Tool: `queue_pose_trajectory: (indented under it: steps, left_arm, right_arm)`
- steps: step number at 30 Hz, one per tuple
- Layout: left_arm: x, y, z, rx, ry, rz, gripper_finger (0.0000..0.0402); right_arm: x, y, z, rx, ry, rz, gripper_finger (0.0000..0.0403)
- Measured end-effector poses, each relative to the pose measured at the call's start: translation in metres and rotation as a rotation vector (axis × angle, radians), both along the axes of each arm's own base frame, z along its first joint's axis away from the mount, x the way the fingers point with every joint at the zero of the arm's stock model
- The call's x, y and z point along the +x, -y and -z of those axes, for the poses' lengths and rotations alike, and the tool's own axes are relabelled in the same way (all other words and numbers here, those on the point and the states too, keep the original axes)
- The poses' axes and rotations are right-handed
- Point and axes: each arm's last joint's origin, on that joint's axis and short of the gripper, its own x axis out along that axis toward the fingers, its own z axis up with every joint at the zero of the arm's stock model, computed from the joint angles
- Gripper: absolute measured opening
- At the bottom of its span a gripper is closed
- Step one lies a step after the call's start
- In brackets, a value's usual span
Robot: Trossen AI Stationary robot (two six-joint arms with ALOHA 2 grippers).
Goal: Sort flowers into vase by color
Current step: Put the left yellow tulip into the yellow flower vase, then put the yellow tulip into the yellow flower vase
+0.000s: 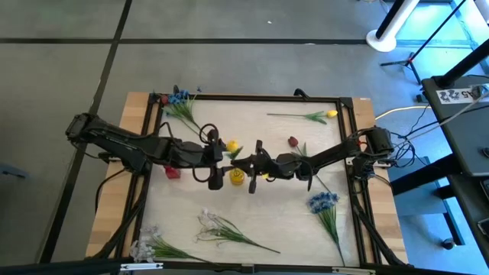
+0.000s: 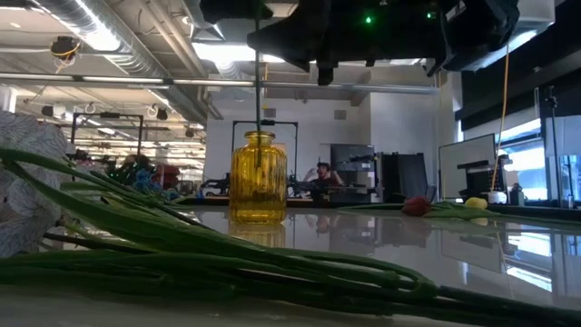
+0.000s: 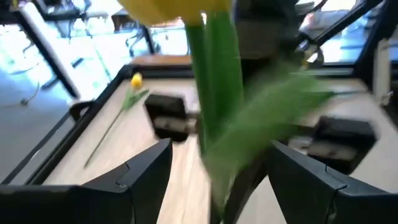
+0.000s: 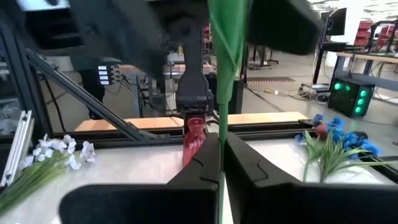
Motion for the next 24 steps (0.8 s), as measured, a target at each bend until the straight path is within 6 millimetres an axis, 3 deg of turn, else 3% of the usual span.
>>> queue_pose_trajectory:
  steps: [6, 12, 18, 24]
  left_arm:
    - [-0.009, -0.001, 0.007, 0.029, -0.106, -0.052, 0.0251]
    - [-0.04, -0.002, -0.006, 0.0, -0.129, -0.119, 0.0251]
    - [-0.081, -0.009, -0.019, -0.037, -0.148, -0.207, 0.0251]
    - [-0.093, -0.008, -0.012, -0.092, -0.171, -0.265, 0.0251]
  right_arm:
    - [0.0, 0.0, 0.004, -0.005, -0.04, 0.009, 0.0006]
    - [0.0, 0.001, 0.015, -0.015, -0.152, 0.015, 0.0018]
    - [-0.003, 0.003, 0.021, -0.022, -0.245, 0.073, 0.0096]
    - [-0.017, 0.005, 0.001, 0.004, -0.323, 0.079, 0.0191]
